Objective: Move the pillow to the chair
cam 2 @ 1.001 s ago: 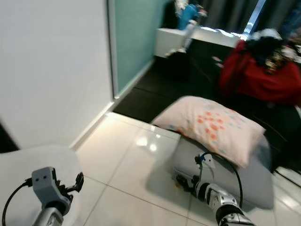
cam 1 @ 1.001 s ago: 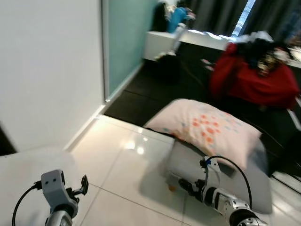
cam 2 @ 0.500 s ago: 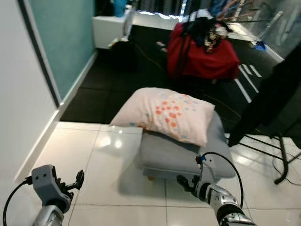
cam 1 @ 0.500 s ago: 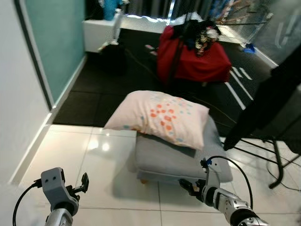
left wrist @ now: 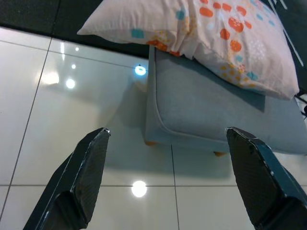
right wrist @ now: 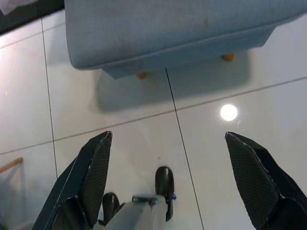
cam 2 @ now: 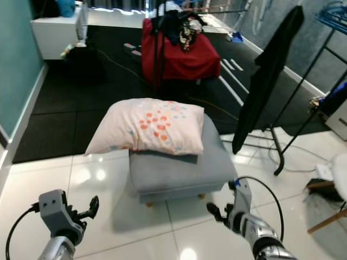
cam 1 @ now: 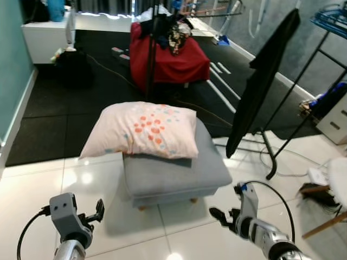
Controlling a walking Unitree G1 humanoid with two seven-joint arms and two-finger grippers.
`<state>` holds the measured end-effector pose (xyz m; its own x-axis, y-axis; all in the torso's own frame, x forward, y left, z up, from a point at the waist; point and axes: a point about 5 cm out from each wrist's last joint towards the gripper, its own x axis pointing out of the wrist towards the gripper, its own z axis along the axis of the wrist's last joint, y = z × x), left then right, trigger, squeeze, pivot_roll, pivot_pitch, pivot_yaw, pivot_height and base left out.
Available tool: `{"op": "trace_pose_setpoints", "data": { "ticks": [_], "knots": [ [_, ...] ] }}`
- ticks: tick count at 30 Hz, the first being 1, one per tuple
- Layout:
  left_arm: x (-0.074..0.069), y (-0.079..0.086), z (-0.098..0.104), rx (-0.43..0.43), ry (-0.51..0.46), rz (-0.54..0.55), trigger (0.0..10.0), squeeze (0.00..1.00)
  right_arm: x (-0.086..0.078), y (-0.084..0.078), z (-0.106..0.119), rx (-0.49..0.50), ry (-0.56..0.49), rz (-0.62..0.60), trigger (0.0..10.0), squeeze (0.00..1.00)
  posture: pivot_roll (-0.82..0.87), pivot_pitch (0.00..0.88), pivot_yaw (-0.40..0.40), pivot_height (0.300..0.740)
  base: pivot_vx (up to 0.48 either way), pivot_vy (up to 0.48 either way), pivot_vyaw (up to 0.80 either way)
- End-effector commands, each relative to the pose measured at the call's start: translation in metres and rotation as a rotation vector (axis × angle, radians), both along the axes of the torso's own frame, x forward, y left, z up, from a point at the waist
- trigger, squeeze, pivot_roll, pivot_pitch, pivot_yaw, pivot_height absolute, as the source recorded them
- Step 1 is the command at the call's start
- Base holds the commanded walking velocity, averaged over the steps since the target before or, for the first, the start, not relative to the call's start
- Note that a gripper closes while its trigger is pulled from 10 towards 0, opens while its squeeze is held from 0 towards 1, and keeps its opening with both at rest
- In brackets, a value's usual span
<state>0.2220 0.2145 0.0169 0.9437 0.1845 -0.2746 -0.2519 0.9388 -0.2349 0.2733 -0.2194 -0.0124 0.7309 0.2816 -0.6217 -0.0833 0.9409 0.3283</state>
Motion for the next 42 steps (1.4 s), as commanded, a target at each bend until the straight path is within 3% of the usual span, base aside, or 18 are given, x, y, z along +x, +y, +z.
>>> {"op": "trace_pose_setpoints", "data": {
  "ticks": [1, 36, 42],
  "knots": [
    [-0.0024, -0.0038, -0.0041, -0.008, 0.023, -0.011, 10.0, 0.0, -0.0019, -0.0037, -0.0008, -0.004, 0.0, -0.013, 10.0, 0.0, -0.04, 0.032, -0.138, 0.74, 0.292, 0.0, 0.0],
    [-0.0016, -0.0025, -0.0057, -0.009, 0.019, -0.027, 10.0, 0.0, 0.0003, -0.006, 0.0017, -0.004, -0.003, -0.019, 10.0, 0.0, -0.05, 0.044, -0.135, 0.74, 0.299, 0.0, 0.0],
    [-0.0012, -0.0019, -0.0051, -0.012, 0.015, -0.024, 10.0, 0.0, -0.0014, -0.0067, 0.0003, -0.022, 0.012, -0.002, 10.0, 0.0, -0.05, 0.045, -0.135, 0.74, 0.306, 0.0, -0.6]
  ]
}}
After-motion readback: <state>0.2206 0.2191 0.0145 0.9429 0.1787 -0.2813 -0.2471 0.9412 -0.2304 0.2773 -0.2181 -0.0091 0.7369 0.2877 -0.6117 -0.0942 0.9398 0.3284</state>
